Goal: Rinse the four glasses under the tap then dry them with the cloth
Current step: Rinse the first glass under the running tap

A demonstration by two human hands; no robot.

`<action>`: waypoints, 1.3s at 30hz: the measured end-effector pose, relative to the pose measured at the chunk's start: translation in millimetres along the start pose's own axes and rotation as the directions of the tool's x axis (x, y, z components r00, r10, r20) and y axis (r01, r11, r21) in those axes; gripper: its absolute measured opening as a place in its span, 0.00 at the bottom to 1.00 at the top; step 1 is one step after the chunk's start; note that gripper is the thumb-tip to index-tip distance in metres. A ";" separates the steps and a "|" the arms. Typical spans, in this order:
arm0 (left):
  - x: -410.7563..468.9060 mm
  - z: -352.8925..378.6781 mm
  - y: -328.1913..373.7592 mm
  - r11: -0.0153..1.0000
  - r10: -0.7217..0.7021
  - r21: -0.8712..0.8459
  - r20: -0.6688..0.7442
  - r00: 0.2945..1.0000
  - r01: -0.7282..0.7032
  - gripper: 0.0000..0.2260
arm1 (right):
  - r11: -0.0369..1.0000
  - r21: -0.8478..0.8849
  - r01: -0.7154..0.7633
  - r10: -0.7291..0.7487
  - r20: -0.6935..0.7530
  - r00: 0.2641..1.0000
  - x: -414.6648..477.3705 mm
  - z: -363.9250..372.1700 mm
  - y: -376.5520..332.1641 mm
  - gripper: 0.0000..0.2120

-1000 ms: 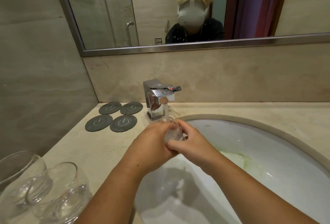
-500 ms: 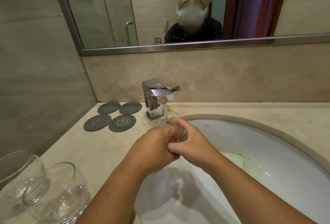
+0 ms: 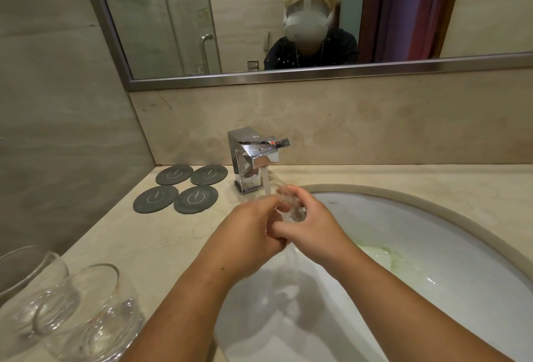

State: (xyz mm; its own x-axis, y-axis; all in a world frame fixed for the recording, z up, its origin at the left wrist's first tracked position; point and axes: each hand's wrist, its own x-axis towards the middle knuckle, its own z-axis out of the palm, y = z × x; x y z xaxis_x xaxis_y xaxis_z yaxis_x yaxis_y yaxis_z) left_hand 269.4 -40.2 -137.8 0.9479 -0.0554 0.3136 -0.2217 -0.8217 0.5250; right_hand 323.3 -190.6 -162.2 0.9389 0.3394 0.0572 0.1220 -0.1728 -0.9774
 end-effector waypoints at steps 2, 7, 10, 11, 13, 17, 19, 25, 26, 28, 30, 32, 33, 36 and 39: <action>1.7 -0.4 -2.3 0.999 0.033 0.042 -0.074 0.997 -0.030 0.18 | 0.999 0.029 -0.025 0.027 -0.066 0.997 2.4 -1.4 1.5 0.31; -0.4 -0.5 -5.6 0.998 -0.063 -0.015 -0.087 0.994 0.062 0.23 | 0.999 -0.001 -0.052 0.052 -0.134 0.990 4.8 -3.8 4.6 0.34; -1.3 -2.0 -3.9 0.984 -0.139 -0.120 -0.063 0.988 0.131 0.23 | 0.995 0.023 -0.094 0.096 -0.106 0.990 1.3 -6.3 -0.1 0.18; -1.3 -2.7 -2.0 0.975 -0.169 -0.156 -0.053 0.984 0.159 0.23 | 0.993 0.035 -0.112 0.115 -0.096 0.989 0.4 -6.0 -1.1 0.13; -1.0 -2.6 0.6 0.947 -0.234 -0.236 -0.043 0.971 0.218 0.24 | 0.988 0.061 -0.139 0.144 -0.077 0.987 -1.3 -4.2 -3.8 0.12; -0.2 -2.1 -1.9 0.878 -0.361 -0.325 0.030 0.932 0.351 0.36 | 0.946 0.222 -0.238 0.245 -0.003 0.970 -1.2 -0.8 -8.5 0.21; -0.7 -1.1 -2.7 0.854 -0.380 -0.348 0.087 0.921 0.386 0.40 | 0.911 0.305 -0.278 0.284 0.024 0.958 -0.1 1.7 -7.0 0.23; -2.6 3.1 0.5 0.903 -0.364 -0.221 0.065 0.929 0.369 0.32 | 0.790 0.489 -0.368 0.368 0.102 0.924 0.3 14.3 -4.1 0.27; -2.1 3.1 1.0 0.903 -0.379 -0.202 0.045 0.924 0.380 0.32 | 0.781 0.505 -0.367 0.366 0.105 0.925 0.0 15.9 -5.5 0.26; -1.7 2.5 1.3 0.893 -0.406 -0.211 0.007 0.914 0.398 0.31 | 0.776 0.513 -0.367 0.361 0.115 0.925 0.2 17.3 -7.4 0.25; -1.5 1.0 1.4 0.879 -0.422 -0.250 -0.008 0.907 0.406 0.27 | 0.786 0.497 -0.367 0.351 0.129 0.927 0.2 16.3 -8.7 0.25; -1.5 -0.5 2.9 0.867 -0.435 -0.275 -0.012 0.900 0.416 0.24 | 0.791 0.490 -0.366 0.353 0.124 0.927 0.4 14.0 -9.5 0.26; -1.4 -1.1 3.8 0.863 -0.440 -0.282 -0.011 0.898 0.419 0.23 | 0.788 0.491 -0.372 0.362 0.119 0.924 1.1 12.8 -8.7 0.27; -0.4 -2.1 3.6 0.831 -0.469 -0.328 0.020 0.883 0.449 0.19 | 0.765 0.500 -0.406 0.384 0.151 0.911 1.8 9.3 -7.5 0.30; 0.8 -3.9 2.1 0.751 -0.520 -0.445 0.058 0.852 0.488 0.18 | 0.742 0.525 -0.416 0.371 0.195 0.908 1.2 5.2 -8.8 0.30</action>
State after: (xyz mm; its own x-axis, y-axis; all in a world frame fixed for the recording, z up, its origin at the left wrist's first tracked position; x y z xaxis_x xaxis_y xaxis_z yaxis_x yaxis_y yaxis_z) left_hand 268.8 -39.8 -133.4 0.9363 0.3474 -0.0515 0.1949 -0.3920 0.8991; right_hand 321.7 -183.9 -154.6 0.8347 0.4247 -0.3505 -0.4694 0.2161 -0.8561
